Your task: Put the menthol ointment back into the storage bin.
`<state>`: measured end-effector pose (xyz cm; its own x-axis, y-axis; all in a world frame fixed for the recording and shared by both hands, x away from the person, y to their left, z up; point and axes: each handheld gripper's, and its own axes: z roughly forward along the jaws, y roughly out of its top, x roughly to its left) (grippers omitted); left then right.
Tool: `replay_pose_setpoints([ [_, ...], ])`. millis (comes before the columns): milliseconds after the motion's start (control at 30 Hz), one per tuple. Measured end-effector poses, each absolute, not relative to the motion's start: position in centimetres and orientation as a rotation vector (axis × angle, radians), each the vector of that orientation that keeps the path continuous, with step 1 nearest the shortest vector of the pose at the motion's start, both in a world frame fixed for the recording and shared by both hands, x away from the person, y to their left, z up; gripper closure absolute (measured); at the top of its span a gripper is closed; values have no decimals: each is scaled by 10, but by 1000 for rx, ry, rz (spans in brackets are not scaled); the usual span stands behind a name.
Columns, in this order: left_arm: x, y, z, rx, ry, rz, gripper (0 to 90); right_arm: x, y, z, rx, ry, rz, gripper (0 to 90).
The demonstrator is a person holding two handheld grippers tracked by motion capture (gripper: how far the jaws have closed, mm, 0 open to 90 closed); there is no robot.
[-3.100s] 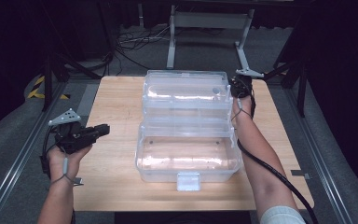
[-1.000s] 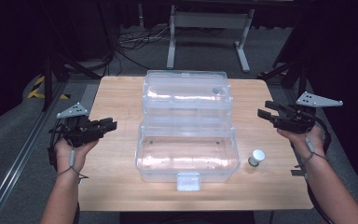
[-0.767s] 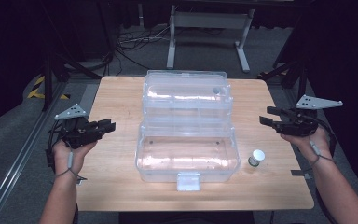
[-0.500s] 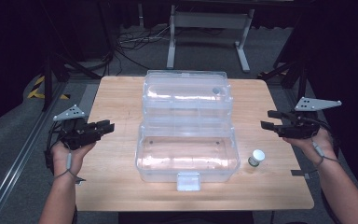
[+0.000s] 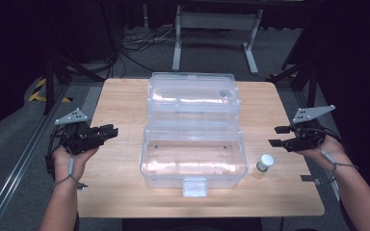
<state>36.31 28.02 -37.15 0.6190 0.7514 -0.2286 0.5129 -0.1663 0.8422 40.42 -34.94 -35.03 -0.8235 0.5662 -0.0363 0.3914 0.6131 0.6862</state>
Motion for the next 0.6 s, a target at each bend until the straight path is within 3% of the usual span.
replay_pose_setpoints([
  [600, 370, 278, -373, 1839, 1015, 278, 666, 406, -338, -373, 734, 2789, 774, 342],
])
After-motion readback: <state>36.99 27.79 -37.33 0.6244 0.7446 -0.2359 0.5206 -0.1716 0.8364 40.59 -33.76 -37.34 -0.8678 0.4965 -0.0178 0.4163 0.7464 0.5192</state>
